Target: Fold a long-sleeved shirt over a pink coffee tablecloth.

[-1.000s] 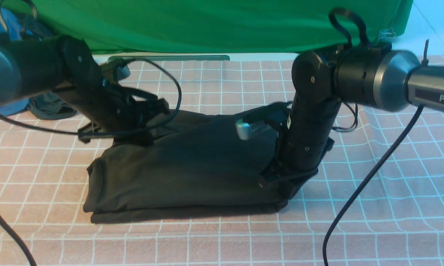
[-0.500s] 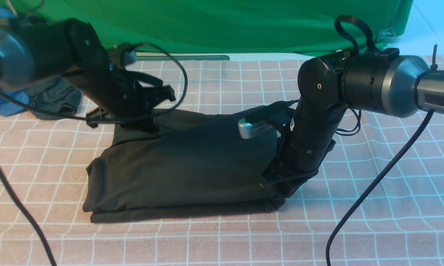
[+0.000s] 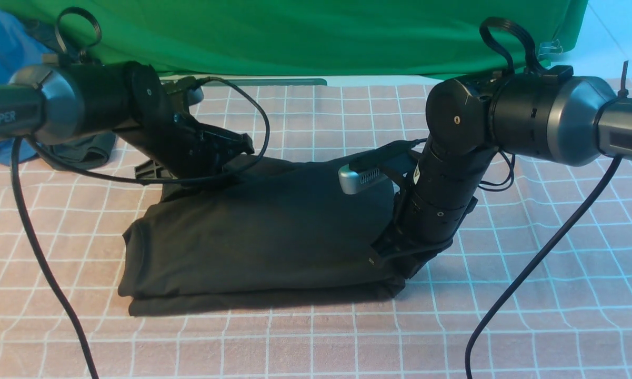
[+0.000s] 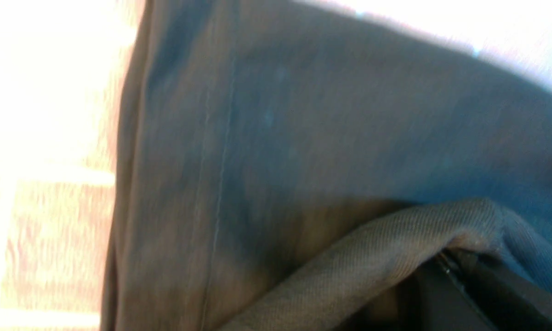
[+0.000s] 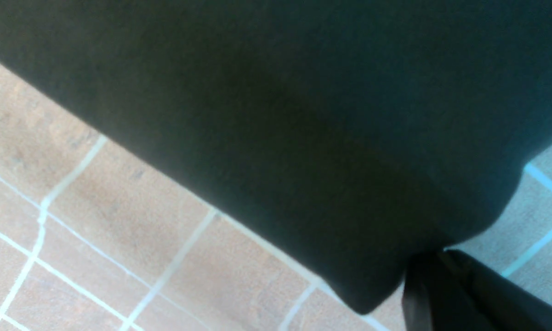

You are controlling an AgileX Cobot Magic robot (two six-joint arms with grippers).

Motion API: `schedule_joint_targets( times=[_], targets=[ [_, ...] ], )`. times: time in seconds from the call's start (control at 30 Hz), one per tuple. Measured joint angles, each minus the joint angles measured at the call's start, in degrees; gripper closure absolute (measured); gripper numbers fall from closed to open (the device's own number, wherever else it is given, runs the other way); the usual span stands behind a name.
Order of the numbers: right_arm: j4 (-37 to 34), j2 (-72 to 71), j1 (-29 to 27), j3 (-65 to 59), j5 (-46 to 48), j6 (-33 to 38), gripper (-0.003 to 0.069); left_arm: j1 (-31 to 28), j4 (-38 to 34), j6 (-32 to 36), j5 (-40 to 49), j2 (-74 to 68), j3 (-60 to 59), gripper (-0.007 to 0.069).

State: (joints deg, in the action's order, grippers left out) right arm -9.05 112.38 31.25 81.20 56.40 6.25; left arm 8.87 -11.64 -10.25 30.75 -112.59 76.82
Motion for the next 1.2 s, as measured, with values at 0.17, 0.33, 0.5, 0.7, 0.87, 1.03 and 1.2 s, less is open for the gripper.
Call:
schedule_joint_targets(
  times=[0.17, 0.33, 0.5, 0.7, 0.87, 1.03, 1.2],
  targets=[
    [-0.14, -0.04, 0.00, 0.00, -0.20, 0.00, 0.0622, 0.11, 4.05, -2.85, -4.67, 0.00, 0.00, 0.0610],
    [-0.20, -0.04, 0.00, 0.00, -0.40, 0.31, 0.0622, -0.23, 8.85, -8.45, -6.95, 0.00, 0.00, 0.0610],
    [-0.20, -0.04, 0.00, 0.00, -0.41, 1.02, 0.0622, -2.36, 9.98, -15.17, -7.04, 0.00, 0.00, 0.0610],
    [-0.26, -0.04, 0.00, 0.00, -0.81, 1.25, 0.0622, -2.94, 7.52, -4.71, 1.05, 0.00, 0.00, 0.0610],
    [-0.26, -0.04, 0.00, 0.00, -1.04, 1.30, 0.0622, -2.88, 3.71, 5.47, 4.41, 0.05, 0.00, 0.0609],
    [-0.26, -0.04, 0.00, 0.00, -1.09, 1.30, 0.0622, -2.88, 3.30, 10.25, 4.84, 0.10, 0.00, 0.0557],
    [-0.26, -0.04, 0.00, 0.00, -1.27, 1.30, 0.0622, -2.88, 3.30, 12.60, 5.24, 0.10, 0.00, 0.0389]
  ],
)
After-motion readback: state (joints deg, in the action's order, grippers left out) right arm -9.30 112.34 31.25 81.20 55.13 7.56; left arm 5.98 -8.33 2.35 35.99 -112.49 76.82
